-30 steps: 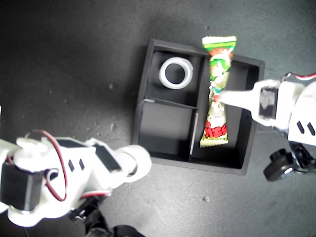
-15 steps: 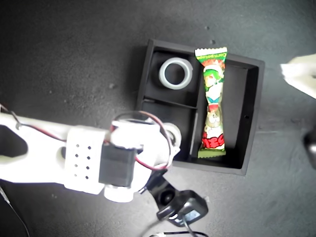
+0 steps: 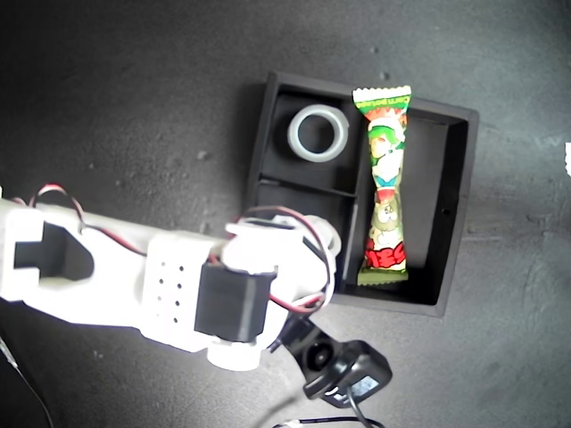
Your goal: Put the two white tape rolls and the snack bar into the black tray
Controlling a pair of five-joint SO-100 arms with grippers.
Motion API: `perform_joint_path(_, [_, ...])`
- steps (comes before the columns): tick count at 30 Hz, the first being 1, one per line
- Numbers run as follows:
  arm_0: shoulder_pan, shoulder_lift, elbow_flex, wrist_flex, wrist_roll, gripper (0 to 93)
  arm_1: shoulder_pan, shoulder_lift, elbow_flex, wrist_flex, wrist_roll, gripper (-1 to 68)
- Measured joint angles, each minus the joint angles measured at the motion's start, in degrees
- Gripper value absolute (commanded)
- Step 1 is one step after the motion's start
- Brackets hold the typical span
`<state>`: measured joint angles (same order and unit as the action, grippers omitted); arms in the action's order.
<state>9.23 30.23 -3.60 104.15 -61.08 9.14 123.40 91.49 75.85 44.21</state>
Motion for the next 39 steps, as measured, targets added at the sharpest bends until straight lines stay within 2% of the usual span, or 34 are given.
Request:
perform_joint_path(4, [-0.1, 3.1, 5.5, 0.0, -0.6, 17.6, 0.0, 0.0, 0.0, -0.3, 0.0, -0.5])
perform_joint_path(9, [0.0, 11.7, 14.2, 0.0, -0.4, 0.3, 0.3, 2.9, 1.3, -0.3, 0.0, -0.6])
perform_joint_path(13, [-2.9, 28.8, 30.5, 0.0, -0.4, 0.1, 2.5, 14.6, 9.1, -0.3, 4.2, -0.6])
perform_joint_path(17, [-7.6, 49.4, 50.7, -0.9, -0.4, 0.1, 1.7, 25.4, 17.8, 3.3, 13.5, -0.6])
perform_joint_path(23, [-14.0, 87.7, 95.3, -15.6, -1.9, 0.1, -2.3, 34.9, 34.1, 5.5, 28.9, -0.6])
perform_joint_path(25, [-14.1, 101.2, 110.9, -20.0, -4.3, 0.1, -2.8, 40.1, 41.7, 4.1, 32.1, -0.7])
perform_joint_path(30, [-10.4, 128.8, 141.9, -26.3, -11.7, 0.1, -2.4, 56.7, 61.3, 1.7, 35.4, -0.7])
perform_joint_path(35, [-5.7, 148.1, 161.5, -27.7, -17.0, 0.1, -2.7, 65.3, 74.0, 1.0, 36.9, -0.7])
perform_joint_path(39, [-4.4, 159.8, 171.7, -27.6, -19.2, 0.1, -2.8, 67.4, 80.6, -0.9, 38.8, -0.7])
